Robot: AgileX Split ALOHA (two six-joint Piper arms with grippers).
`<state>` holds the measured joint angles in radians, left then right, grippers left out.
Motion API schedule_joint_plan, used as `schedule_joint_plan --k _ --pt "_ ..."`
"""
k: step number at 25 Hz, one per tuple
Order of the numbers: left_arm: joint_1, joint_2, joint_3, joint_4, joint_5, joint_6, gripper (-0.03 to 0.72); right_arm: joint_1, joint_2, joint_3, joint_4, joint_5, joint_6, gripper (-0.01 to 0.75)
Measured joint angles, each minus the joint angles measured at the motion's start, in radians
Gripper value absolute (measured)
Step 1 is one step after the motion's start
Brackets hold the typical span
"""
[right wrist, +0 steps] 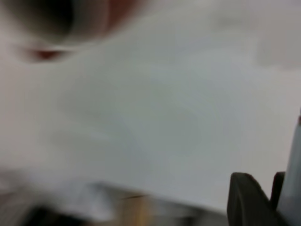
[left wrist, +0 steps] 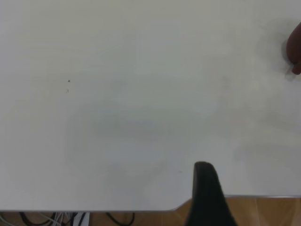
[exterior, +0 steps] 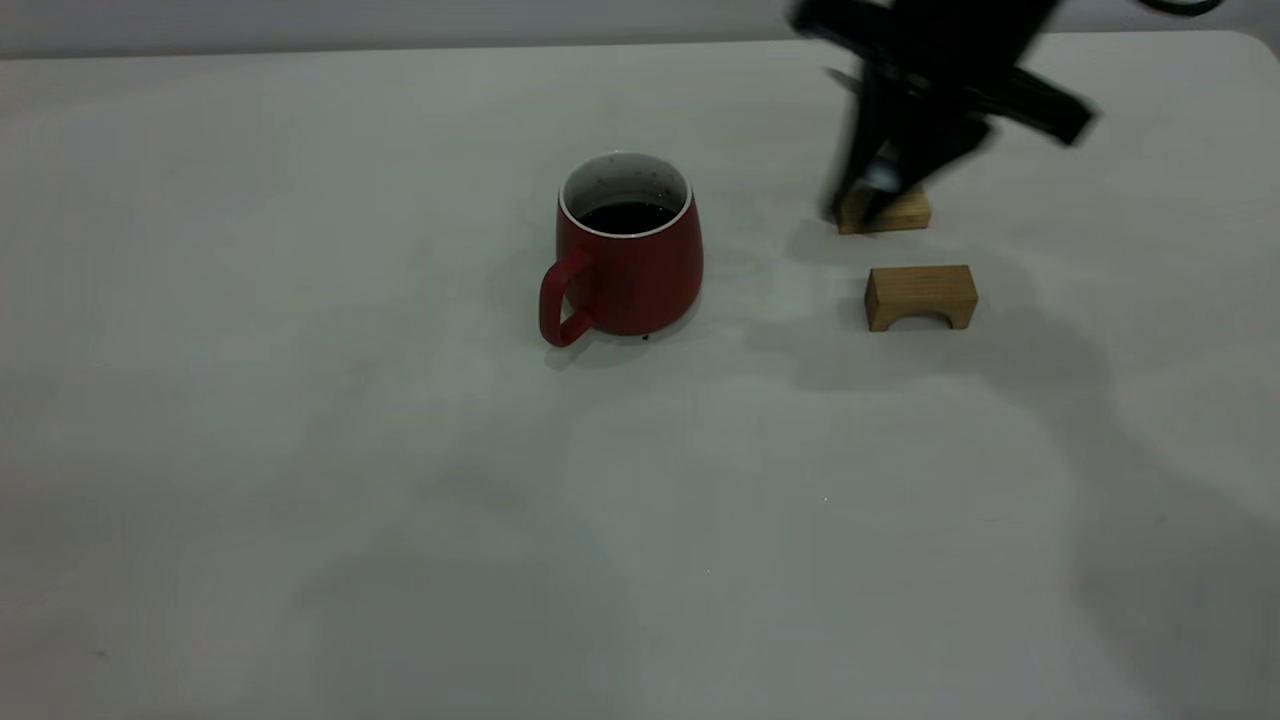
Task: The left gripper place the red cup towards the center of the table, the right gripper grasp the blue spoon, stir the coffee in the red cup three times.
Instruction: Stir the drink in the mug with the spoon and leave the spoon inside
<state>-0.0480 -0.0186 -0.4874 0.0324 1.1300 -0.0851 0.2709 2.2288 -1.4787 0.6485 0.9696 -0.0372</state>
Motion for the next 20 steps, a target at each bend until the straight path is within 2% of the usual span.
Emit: schedule_joint_plan --k 9,14,17,20 --pt "0.0 0.0 0.0 0.0 0.0 0.0 0.551 0.01 0.09 0.0 0.658 0.023 -0.166 0.118" --pt "0.0 0.0 0.0 0.0 0.0 0.0 0.551 0.019 0.153 0.0 0.952 0.141 -0.182 0.118" --pt "0.0 0.0 0.0 0.0 0.0 0.0 0.551 0.021 0.166 0.0 1.072 0.171 -0.158 0.118" --pt "0.0 0.0 0.0 0.0 0.0 0.0 0.551 0.021 0.166 0.0 1.106 0.172 0.016 0.118"
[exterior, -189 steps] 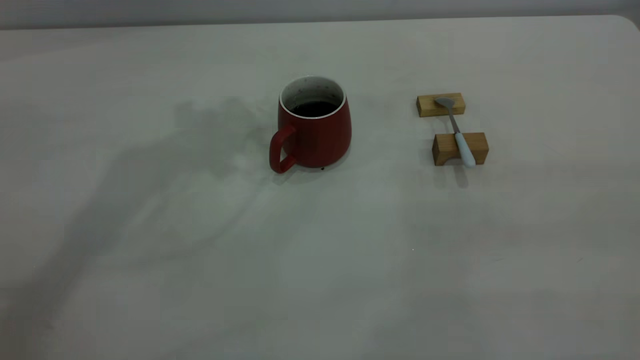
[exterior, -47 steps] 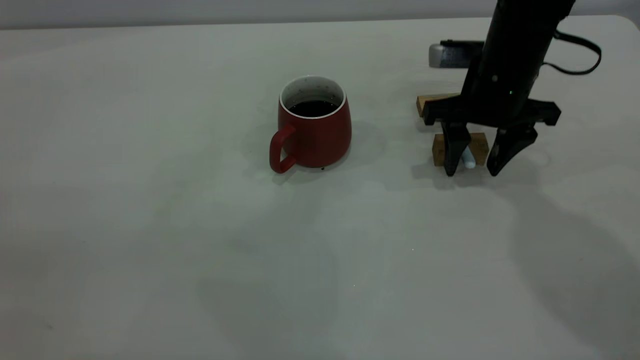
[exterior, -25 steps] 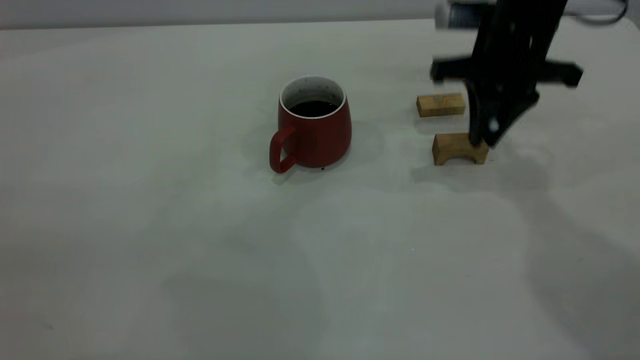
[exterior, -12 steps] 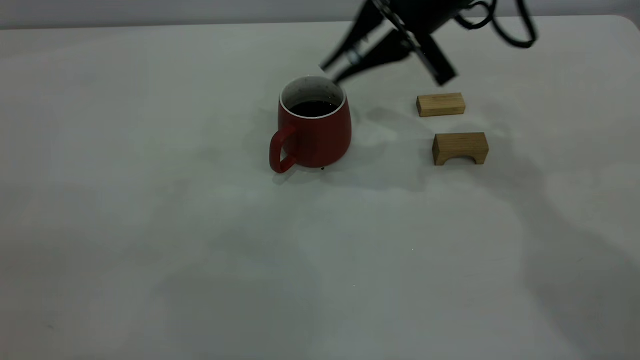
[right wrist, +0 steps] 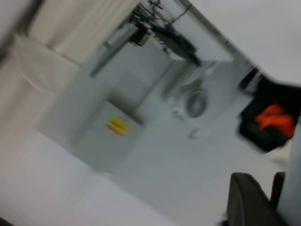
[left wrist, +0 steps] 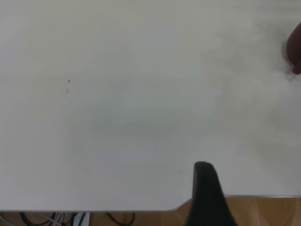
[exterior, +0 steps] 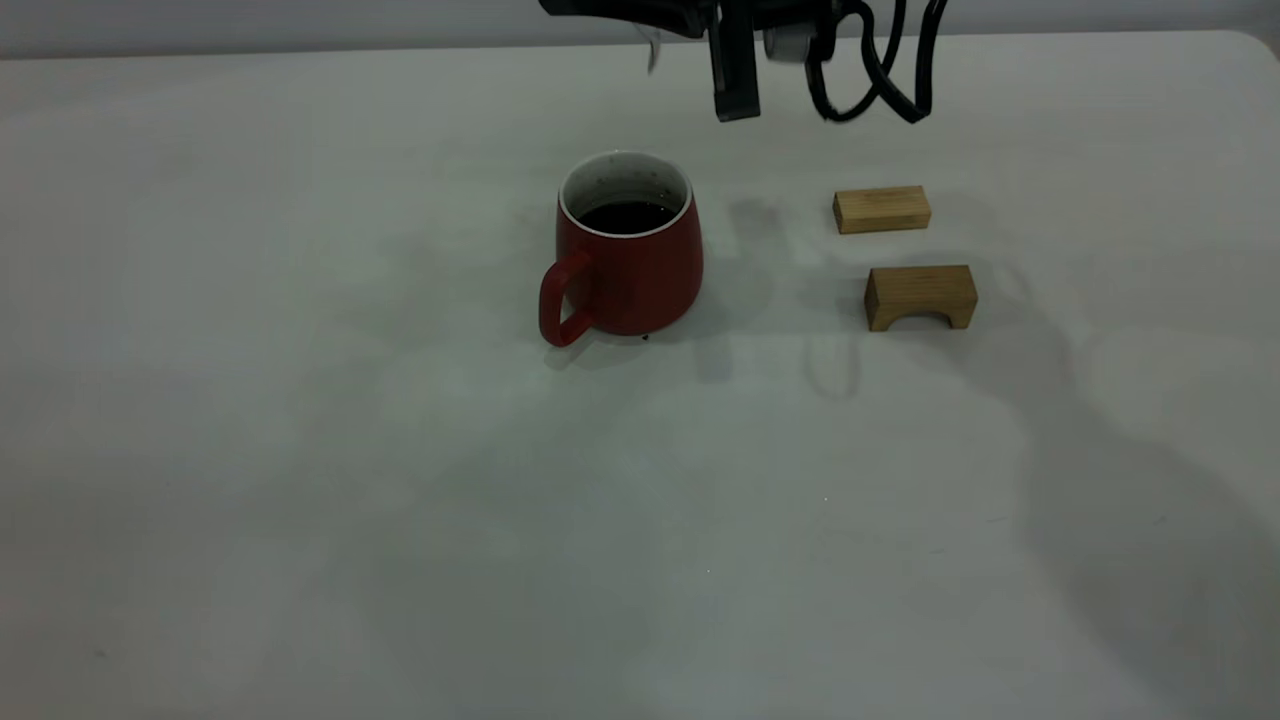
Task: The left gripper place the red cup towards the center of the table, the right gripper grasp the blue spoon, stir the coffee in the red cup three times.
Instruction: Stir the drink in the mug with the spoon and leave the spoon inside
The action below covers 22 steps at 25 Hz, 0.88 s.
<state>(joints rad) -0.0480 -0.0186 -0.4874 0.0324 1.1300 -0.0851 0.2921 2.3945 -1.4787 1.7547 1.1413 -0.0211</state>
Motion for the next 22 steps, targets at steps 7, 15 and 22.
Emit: schedule_joint_plan --k 7,15,22 --pt "0.0 0.0 0.0 0.0 0.0 0.0 0.551 0.0 0.002 -0.003 0.002 0.001 0.432 0.118" --pt "0.0 0.0 0.0 0.0 0.0 0.0 0.551 -0.003 0.137 -0.147 0.005 0.008 0.465 0.118" --pt "0.0 0.0 0.0 0.0 0.0 -0.001 0.551 -0.018 0.232 -0.156 0.004 0.007 0.468 0.118"
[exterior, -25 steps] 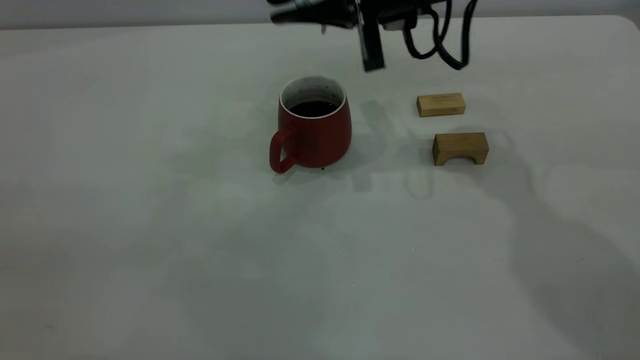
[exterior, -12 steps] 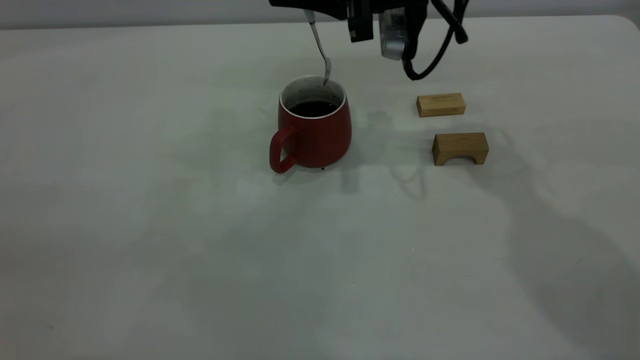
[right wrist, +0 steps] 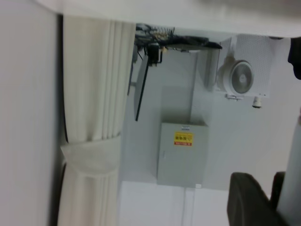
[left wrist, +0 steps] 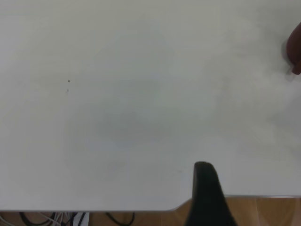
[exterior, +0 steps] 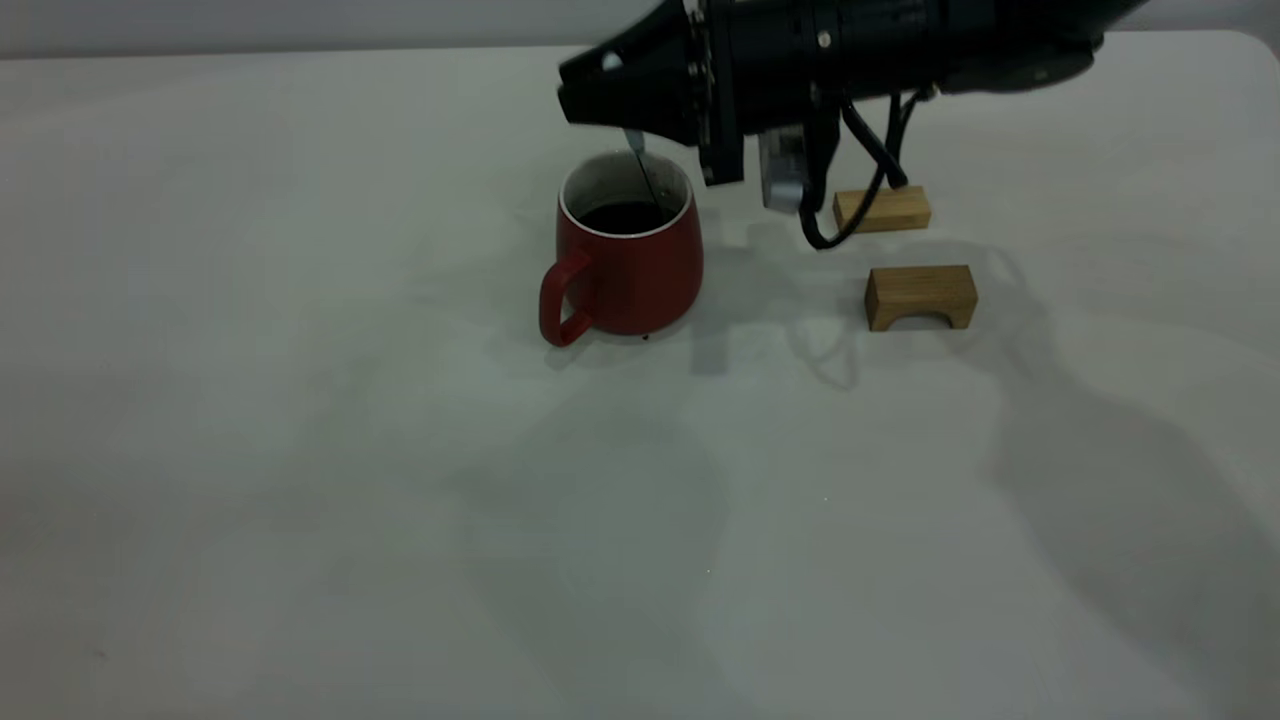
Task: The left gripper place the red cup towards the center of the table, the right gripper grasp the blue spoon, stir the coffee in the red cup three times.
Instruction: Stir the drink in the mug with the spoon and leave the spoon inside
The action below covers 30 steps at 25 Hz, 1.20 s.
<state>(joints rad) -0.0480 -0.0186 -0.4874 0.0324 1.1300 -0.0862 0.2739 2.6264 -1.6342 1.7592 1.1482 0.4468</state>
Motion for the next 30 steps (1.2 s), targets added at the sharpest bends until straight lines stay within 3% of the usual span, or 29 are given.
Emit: schedule_joint_plan --k 7,13,17,24,30 --pt "0.0 0.0 0.0 0.0 0.0 0.0 0.551 0.027 0.025 -0.015 0.0 -0.002 0.028 0.118" --pt "0.0 0.0 0.0 0.0 0.0 0.0 0.551 0.046 0.082 -0.149 0.001 0.0 0.049 0.118" --pt "0.0 0.0 0.0 0.0 0.0 0.0 0.551 0.023 0.077 -0.131 0.004 -0.001 0.049 0.118" --pt "0.0 0.0 0.0 0.0 0.0 0.0 0.551 0.013 -0.003 0.035 0.005 -0.049 0.05 0.118" --pt "0.0 0.0 0.0 0.0 0.0 0.002 0.551 0.057 0.031 -0.072 0.0 -0.005 0.058 0.118"
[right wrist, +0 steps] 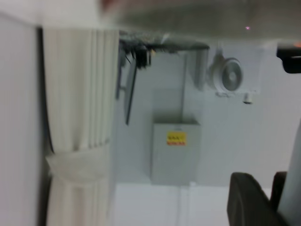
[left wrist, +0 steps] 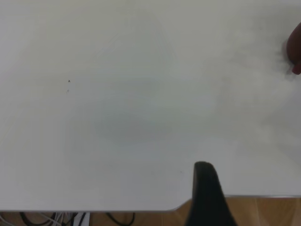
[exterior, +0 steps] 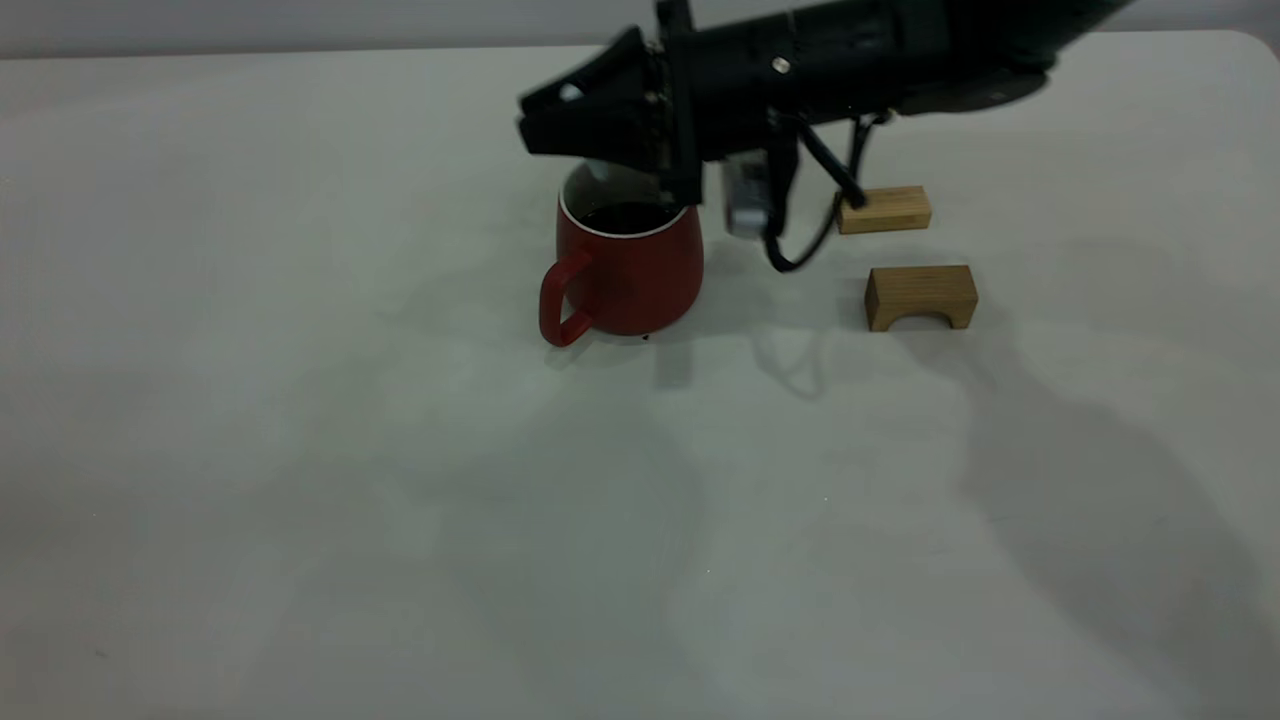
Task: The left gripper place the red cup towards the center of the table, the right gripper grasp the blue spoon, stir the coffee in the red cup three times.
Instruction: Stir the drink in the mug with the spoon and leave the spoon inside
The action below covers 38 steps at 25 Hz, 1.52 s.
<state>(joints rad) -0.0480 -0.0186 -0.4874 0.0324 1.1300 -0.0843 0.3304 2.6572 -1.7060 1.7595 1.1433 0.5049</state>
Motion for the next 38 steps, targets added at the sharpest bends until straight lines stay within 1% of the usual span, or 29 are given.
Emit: schedule_joint_plan --k 3,5,7,10,12,15,17,20,22,27,29,38 --pt "0.0 0.0 0.0 0.0 0.0 -0.001 0.551 -0.005 0.029 -0.072 0.0 0.002 0.001 0.118" --pt "0.0 0.0 0.0 0.0 0.0 -0.001 0.551 -0.022 0.028 -0.079 -0.001 -0.02 0.002 0.118" --pt "0.0 0.0 0.0 0.0 0.0 -0.001 0.551 -0.038 0.013 -0.05 0.002 -0.054 0.004 0.118" --pt "0.0 0.0 0.0 0.0 0.0 -0.001 0.551 -0.05 -0.031 0.039 0.002 -0.096 0.007 0.118" --pt "0.0 0.0 0.0 0.0 0.0 -0.001 0.551 -0.049 -0.049 0.081 0.001 -0.1 0.007 0.118" --pt "0.0 0.0 0.0 0.0 0.0 -0.001 0.551 -0.028 -0.05 0.09 0.002 -0.086 0.025 0.118" --pt "0.0 0.0 0.0 0.0 0.0 -0.001 0.551 -0.003 -0.048 0.078 0.001 -0.056 0.053 0.118" --pt "0.0 0.0 0.0 0.0 0.0 -0.001 0.551 0.028 -0.024 0.015 0.001 -0.02 0.084 0.118" --pt "0.0 0.0 0.0 0.0 0.0 -0.001 0.551 0.033 0.001 -0.037 0.001 -0.021 0.085 0.118" --pt "0.0 0.0 0.0 0.0 0.0 -0.001 0.551 0.019 0.013 -0.061 0.001 -0.135 0.085 0.118" --pt "0.0 0.0 0.0 0.0 0.0 -0.001 0.551 0.015 0.013 -0.063 0.004 -0.16 0.085 0.118" --pt "0.0 0.0 0.0 0.0 0.0 -0.002 0.551 0.011 0.013 -0.067 0.008 -0.177 0.085 0.118"
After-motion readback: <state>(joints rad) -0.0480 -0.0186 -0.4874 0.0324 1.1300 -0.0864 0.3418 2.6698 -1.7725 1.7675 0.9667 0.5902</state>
